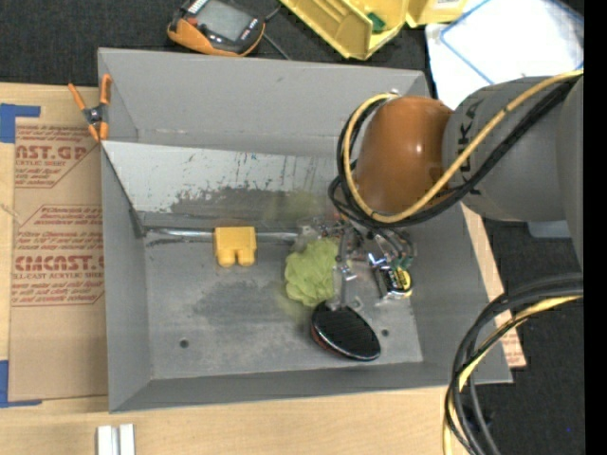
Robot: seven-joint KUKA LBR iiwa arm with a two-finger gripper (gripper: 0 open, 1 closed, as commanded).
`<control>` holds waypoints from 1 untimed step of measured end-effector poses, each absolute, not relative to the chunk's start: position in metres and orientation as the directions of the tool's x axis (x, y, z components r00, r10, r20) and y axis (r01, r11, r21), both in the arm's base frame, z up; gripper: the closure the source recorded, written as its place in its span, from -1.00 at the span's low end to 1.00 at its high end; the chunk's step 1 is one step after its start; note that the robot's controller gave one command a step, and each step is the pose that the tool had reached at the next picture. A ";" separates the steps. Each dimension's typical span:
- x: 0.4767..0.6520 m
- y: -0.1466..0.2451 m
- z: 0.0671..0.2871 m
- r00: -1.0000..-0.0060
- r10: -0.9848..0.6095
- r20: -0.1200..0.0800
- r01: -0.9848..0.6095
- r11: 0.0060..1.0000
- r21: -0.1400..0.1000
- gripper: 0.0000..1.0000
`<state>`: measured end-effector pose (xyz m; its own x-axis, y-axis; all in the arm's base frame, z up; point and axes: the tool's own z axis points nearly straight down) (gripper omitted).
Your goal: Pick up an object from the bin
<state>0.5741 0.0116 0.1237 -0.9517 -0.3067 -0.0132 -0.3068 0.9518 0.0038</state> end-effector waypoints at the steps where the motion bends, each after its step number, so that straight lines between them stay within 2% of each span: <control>1: 0.567 0.005 0.100 -0.948 -0.318 -0.009 -0.318 0.948 0.006 -1.00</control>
Offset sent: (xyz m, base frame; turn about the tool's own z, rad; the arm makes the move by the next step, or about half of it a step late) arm -0.0287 -0.0105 0.0740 -0.3679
